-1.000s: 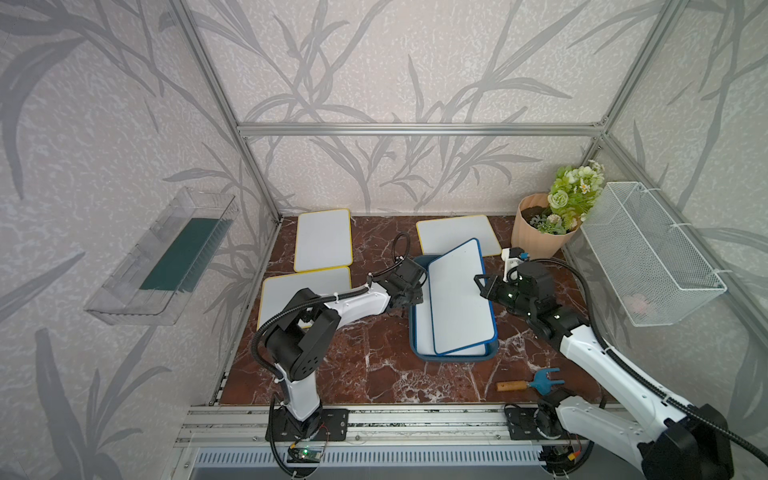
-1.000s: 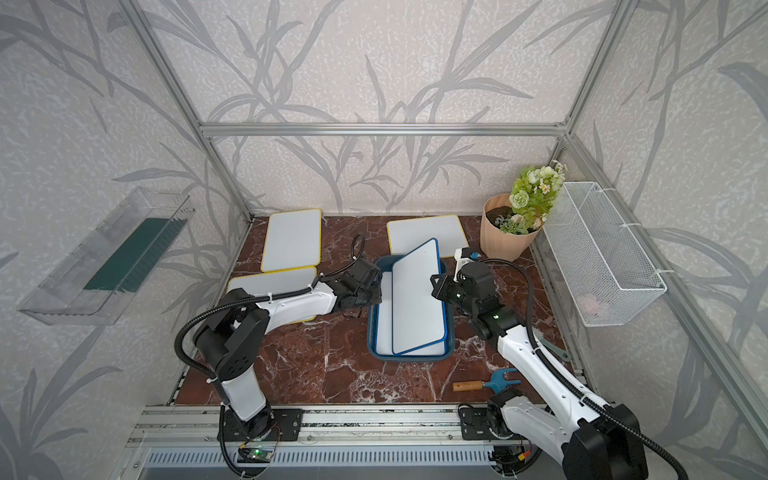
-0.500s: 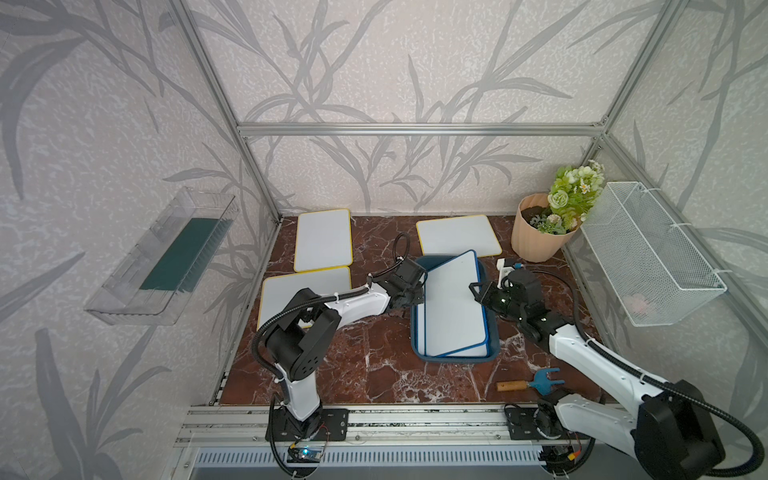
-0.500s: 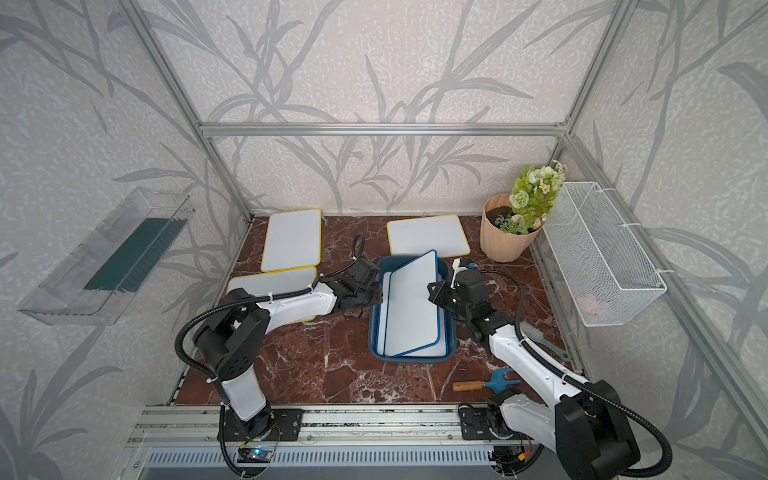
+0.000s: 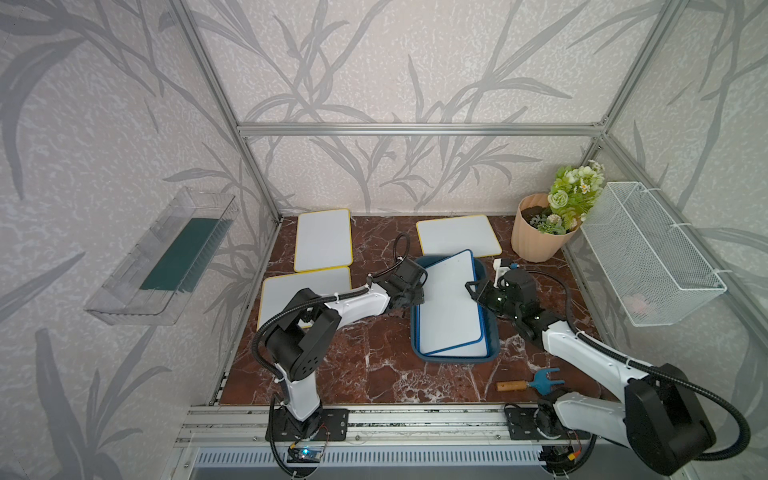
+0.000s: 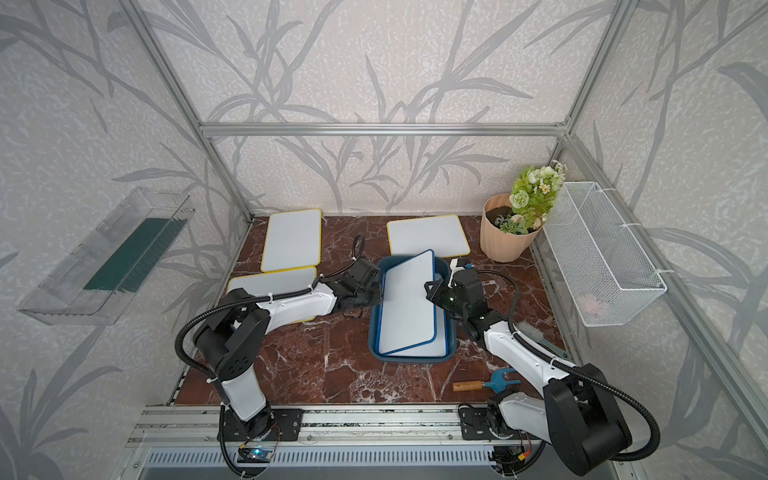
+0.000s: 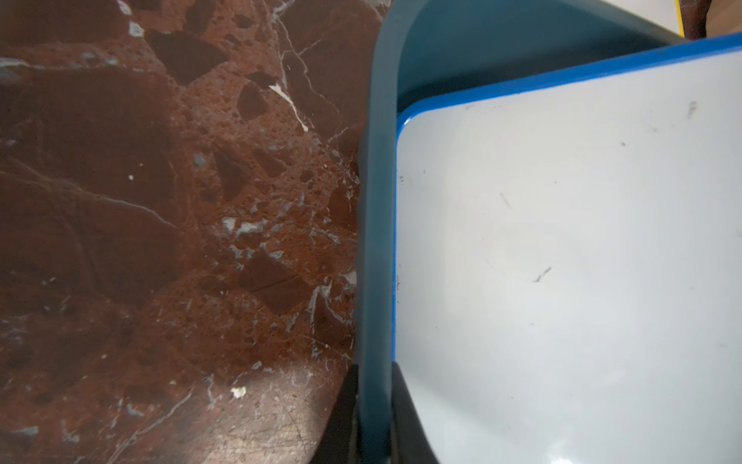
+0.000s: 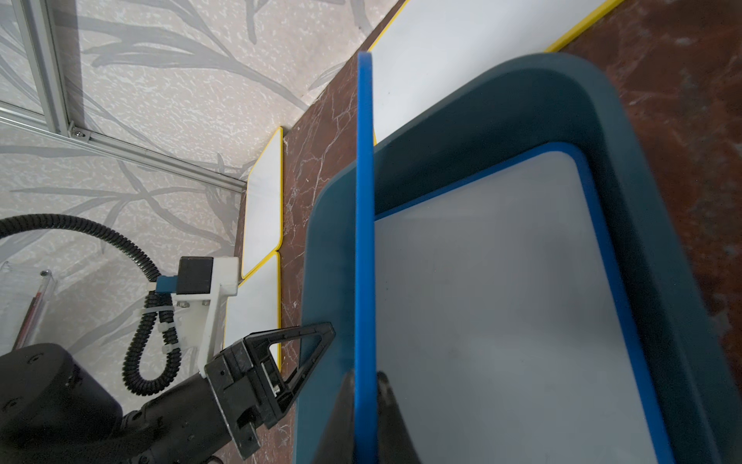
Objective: Put the whiteboard into the storage box
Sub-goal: Move the storage box to the center of the board, then place the whiteboard in the storage box.
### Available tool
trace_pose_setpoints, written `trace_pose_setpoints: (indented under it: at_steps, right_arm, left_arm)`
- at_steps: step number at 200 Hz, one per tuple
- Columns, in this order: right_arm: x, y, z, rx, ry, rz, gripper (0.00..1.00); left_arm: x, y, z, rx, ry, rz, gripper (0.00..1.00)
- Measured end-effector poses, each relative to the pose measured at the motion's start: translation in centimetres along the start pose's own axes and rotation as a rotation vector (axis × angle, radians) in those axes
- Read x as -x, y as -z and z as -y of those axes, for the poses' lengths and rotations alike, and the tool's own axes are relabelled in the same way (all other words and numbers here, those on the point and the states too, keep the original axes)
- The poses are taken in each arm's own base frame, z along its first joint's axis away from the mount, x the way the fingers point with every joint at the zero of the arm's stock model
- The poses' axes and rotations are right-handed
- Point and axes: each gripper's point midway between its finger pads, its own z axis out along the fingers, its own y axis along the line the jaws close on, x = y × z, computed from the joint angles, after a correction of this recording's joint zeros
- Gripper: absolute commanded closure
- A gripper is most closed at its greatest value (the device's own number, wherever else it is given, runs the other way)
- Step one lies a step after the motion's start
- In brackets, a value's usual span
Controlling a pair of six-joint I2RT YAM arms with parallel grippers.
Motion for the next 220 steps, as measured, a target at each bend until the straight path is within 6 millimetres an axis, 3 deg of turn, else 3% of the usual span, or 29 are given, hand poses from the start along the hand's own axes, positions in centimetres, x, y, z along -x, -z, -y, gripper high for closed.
trace_pose_setpoints:
  at_steps: [23, 76, 120, 176, 220]
  right_arm:
    - [-0.1, 0.0, 0.1, -0.001, 0.001, -0.003, 0.68]
    - [-0.2, 0.0, 0.5, -0.009, 0.019, -0.012, 0.58]
    - [-0.3, -0.3, 2.2, -0.043, 0.011, -0.044, 0.51]
    - [-0.5, -0.6, 4.0, -0.080, 0.020, -0.082, 0.39]
    - [-1.3, -0.9, 5.1, -0.122, 0.057, -0.123, 0.28]
  left_arm:
    - [0.0, 0.0, 0.0, 0.000, 0.000, 0.000, 0.84]
    - [-0.5, 0.2, -0.2, 0.006, -0.005, -0.010, 0.81]
    - [-0.2, 1.1, -0.2, 0.008, -0.014, -0.006, 0.74]
    - [-0.1, 1.4, -0.2, 0.009, -0.018, 0.000, 0.55]
    - [-0.2, 1.4, -0.3, 0.013, -0.019, -0.003, 0.46]
